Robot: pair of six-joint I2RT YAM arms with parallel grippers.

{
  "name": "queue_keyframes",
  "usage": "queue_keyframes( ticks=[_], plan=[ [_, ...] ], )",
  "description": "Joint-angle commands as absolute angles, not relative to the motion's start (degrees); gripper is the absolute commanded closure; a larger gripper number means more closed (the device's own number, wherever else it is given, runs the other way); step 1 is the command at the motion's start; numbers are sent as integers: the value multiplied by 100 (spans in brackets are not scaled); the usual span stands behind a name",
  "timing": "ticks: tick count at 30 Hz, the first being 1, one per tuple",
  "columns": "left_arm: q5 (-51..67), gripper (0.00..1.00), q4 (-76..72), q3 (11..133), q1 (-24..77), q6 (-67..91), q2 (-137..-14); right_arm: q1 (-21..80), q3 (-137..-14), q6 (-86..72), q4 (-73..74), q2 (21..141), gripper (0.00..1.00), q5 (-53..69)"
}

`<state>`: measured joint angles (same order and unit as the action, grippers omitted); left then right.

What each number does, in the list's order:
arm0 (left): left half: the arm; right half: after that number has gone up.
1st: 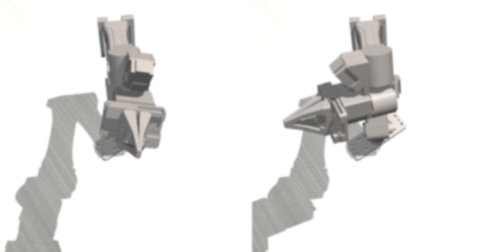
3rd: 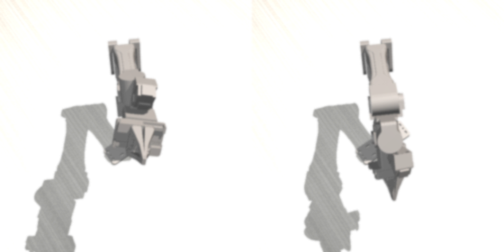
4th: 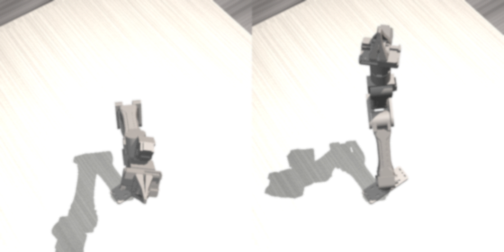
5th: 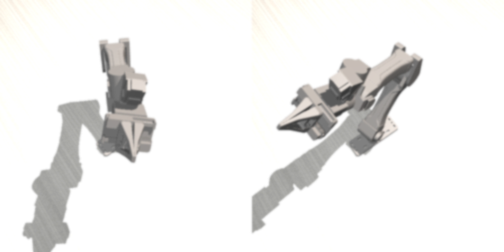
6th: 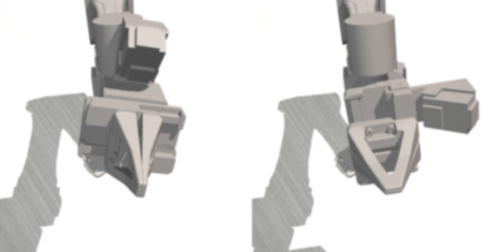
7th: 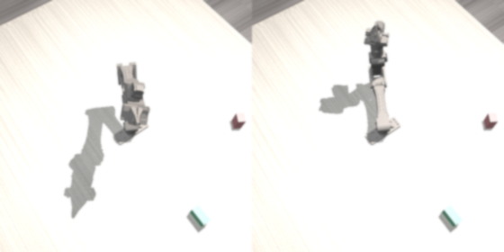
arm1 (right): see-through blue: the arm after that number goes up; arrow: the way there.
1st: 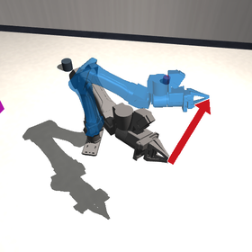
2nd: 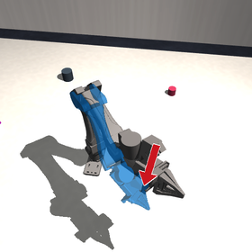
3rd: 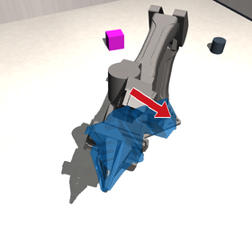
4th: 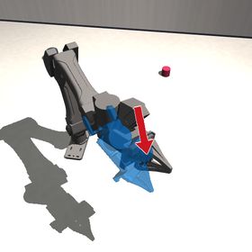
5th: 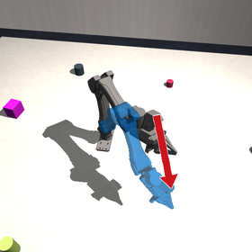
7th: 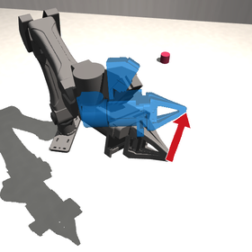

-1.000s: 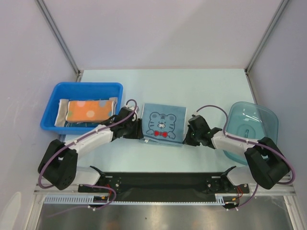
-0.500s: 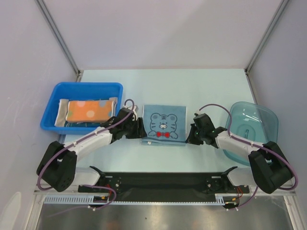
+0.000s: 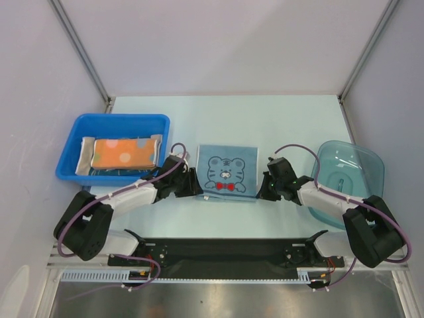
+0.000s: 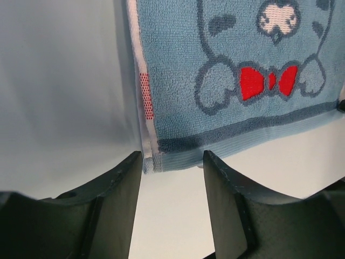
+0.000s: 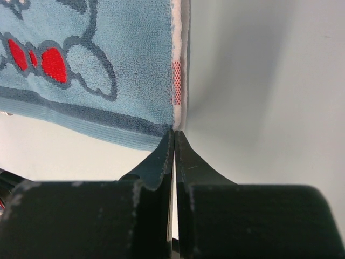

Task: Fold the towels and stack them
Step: Fold the towel

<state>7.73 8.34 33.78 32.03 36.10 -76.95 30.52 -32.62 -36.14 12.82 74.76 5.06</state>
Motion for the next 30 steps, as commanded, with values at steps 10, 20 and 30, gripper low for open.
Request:
queue_keyframes(
  ticks=[10, 20, 30],
  plan=[
    [782, 78, 509, 3392, 3234, 3788, -7761, 3050, -3208, -3498, 1248, 7295, 100, 527],
    [677, 100, 1089, 3928, 3234, 3841, -7761, 2962, -3497, -3437, 1511, 7216, 100, 484],
    [624, 100, 1678, 5000, 3129, 3850, -8182, 2392, -4508, -3042, 1626, 7540, 100, 650]
  ],
)
